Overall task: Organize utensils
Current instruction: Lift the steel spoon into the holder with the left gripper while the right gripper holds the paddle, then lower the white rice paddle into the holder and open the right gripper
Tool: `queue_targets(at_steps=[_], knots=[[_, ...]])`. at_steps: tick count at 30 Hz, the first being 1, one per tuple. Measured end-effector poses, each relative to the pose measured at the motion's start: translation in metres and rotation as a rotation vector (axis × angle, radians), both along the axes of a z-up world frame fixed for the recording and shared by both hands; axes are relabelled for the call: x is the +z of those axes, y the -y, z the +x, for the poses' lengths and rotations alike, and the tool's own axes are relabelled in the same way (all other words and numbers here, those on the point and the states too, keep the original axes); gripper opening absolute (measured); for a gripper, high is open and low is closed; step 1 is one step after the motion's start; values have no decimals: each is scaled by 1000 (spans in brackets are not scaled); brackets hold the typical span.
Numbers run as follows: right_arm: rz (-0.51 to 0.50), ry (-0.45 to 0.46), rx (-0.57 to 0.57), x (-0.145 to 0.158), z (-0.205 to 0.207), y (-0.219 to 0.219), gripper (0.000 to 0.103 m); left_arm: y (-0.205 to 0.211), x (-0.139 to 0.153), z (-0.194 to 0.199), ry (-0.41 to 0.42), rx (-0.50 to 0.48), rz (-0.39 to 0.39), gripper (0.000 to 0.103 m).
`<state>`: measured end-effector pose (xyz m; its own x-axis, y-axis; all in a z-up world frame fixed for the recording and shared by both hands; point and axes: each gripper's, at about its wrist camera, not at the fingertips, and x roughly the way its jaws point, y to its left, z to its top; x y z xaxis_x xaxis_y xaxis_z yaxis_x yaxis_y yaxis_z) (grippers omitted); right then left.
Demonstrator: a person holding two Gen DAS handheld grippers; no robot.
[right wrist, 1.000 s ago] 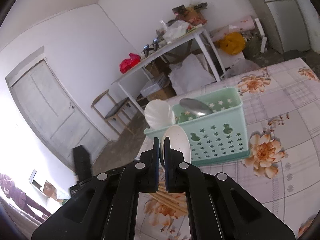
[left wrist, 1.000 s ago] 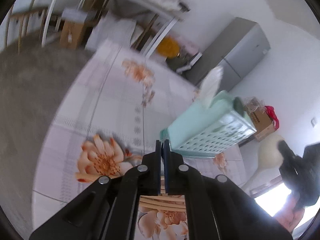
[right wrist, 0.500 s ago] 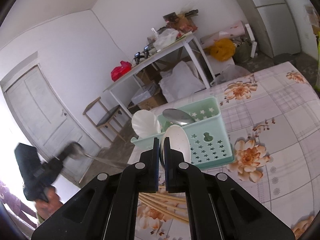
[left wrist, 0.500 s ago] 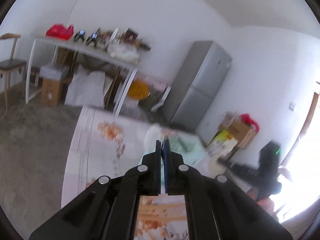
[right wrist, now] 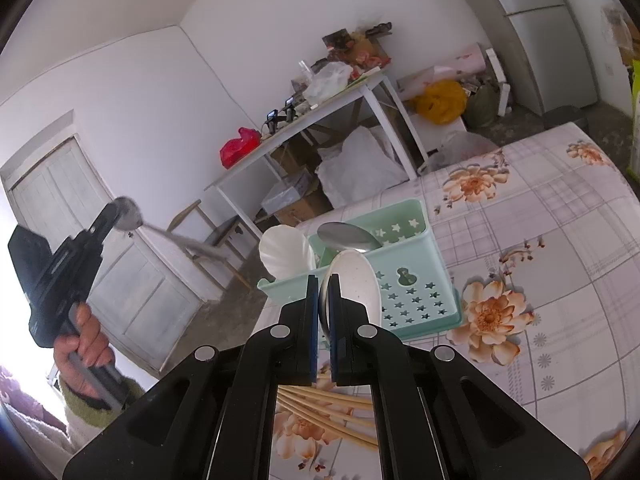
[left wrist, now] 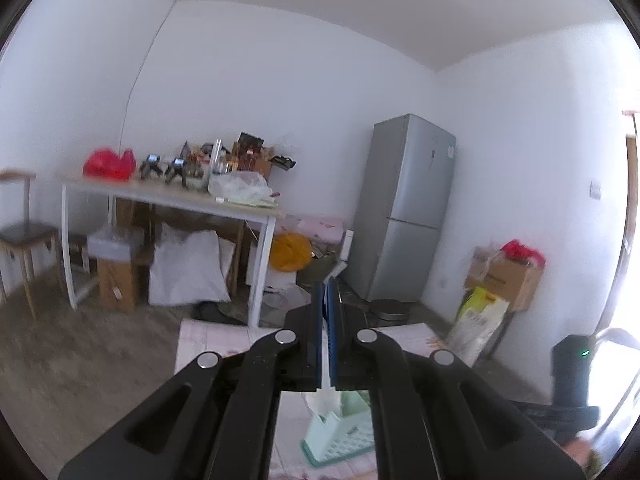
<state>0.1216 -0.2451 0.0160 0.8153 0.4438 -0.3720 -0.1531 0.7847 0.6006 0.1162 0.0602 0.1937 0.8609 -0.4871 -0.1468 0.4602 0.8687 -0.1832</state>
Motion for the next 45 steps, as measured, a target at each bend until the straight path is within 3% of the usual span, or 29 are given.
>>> queue_targets(at_steps=[10,16,20,23,25,27,29,36,45], knots=[[10,2,3,-2,2,0,3,65,-37,36,9,23,250,1],[14,-1,-1,-3,4,2,3,91,-67,53,-51,-11,324,2],[13,0,-4,-3,3,3,3,101,-84,67,-148,-57,305,5],[9,4,-12,-2,1,4,3,99,-92,66,-180,-102,231,6],[8,6,-22,-2,-1,7,3,95,-94,64,-184,-116,193,12],[11,5,-30,-2,-1,8,3,92,-94,62,-185,-116,165,25],[21,7,-36,-1,-3,11,3,86,-95,60,-187,-109,137,28],[78,49,-33,13,-7,26,3,53,-106,39,-229,-46,66,58],[144,197,31,68,-5,39,3,34,-158,20,-397,-1,76,75]])
